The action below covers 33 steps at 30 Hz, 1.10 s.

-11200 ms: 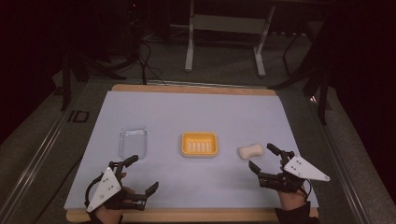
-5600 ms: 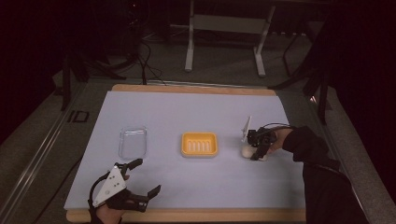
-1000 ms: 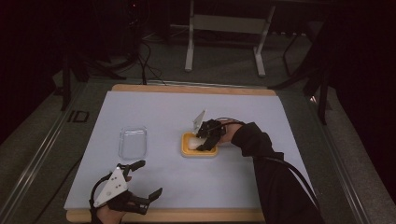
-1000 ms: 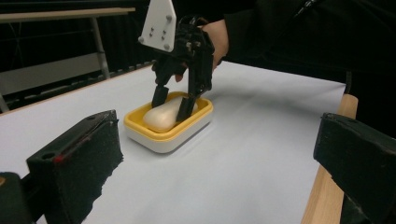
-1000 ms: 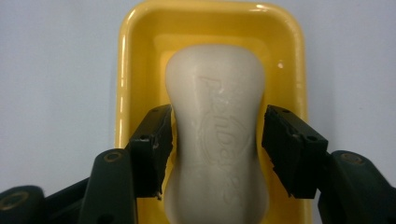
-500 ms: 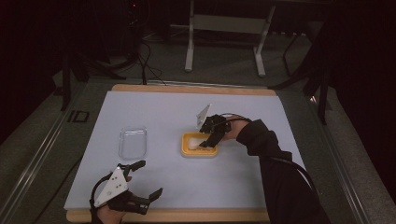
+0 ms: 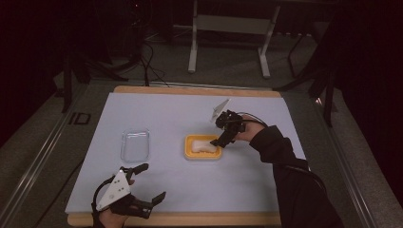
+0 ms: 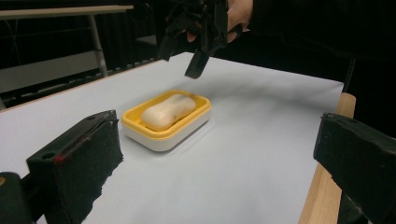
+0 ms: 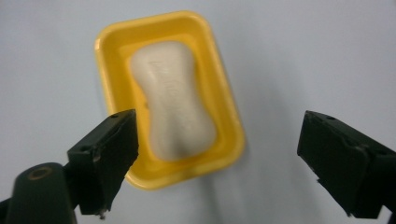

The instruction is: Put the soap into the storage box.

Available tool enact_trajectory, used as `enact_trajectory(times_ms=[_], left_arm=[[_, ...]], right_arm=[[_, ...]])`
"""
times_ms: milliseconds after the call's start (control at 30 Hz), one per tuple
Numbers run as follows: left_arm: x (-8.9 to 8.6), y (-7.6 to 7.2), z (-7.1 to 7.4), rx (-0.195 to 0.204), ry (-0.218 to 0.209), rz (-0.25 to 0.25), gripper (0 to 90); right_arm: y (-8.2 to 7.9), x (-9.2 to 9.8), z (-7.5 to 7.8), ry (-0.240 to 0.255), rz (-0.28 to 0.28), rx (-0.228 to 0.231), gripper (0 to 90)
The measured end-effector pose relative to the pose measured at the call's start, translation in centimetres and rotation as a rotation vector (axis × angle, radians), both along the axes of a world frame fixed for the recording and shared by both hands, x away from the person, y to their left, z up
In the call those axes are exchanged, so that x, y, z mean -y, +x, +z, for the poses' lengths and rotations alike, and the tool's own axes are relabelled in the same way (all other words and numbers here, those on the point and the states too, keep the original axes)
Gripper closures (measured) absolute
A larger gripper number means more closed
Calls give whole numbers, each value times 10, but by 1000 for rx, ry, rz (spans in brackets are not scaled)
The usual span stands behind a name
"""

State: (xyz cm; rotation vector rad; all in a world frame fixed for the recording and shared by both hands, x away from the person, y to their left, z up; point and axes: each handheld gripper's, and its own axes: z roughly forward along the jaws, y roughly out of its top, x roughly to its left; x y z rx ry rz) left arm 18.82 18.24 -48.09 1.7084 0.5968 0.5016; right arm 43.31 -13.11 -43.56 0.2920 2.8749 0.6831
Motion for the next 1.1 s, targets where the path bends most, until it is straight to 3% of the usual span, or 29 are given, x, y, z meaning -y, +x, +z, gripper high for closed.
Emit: enact_trajectory(times_ms=[167,300,400,600,700,767,1100], left_arm=[[0,0,0,1,-4,-1,11],[0,0,0,-1,0,0,11],[0,0,0,-4,4,0,11],[0,0,0,-4,5,1,11],[0,0,-1,-4,4,1,11],[0,0,-1,-4,4,1,11],[1,0,-1,-5,6,-1,11]], right_arm=[[1,13,2,27,-87,20,124],[1,28,5,115,-185,22,138],[0,37,4,119,-265,51,139],[-11,52,1,149,-327,72,137],[-20,58,2,190,-370,102,137],[-25,63,3,223,-396,99,136],[-49,82,5,267,-474,144,138]])
